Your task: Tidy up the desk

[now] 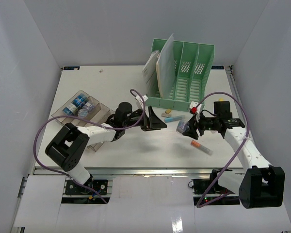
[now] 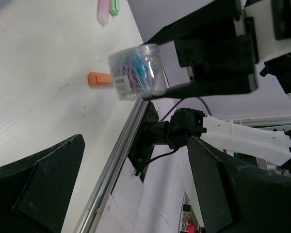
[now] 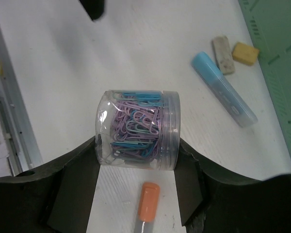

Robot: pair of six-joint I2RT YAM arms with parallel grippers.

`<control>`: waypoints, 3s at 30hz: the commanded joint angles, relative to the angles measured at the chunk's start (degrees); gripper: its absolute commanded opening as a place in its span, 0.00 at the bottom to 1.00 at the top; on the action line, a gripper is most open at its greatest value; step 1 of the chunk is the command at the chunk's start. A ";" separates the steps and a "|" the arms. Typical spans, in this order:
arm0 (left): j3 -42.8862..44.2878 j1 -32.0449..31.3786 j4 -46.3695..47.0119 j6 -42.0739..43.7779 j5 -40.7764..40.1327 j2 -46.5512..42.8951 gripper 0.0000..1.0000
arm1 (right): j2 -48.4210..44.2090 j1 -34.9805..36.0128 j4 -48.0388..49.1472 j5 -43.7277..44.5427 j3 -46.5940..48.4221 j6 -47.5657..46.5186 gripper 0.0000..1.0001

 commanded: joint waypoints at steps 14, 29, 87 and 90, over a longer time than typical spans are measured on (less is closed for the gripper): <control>14.24 -8.41 -0.64 1.21 -1.71 10.68 0.97 | -6.05 6.13 5.10 -10.24 -1.04 -3.08 0.24; 15.47 -8.71 -5.55 0.07 -1.80 10.55 0.71 | -6.27 7.88 15.25 -3.66 -2.71 1.99 0.39; 15.98 58.35 -67.45 24.84 -43.73 -12.02 0.67 | -15.38 7.81 13.01 3.46 -2.44 4.76 0.96; 16.20 58.35 -66.95 25.49 -43.56 -11.28 0.72 | -15.27 7.50 13.00 3.26 -2.49 4.88 0.96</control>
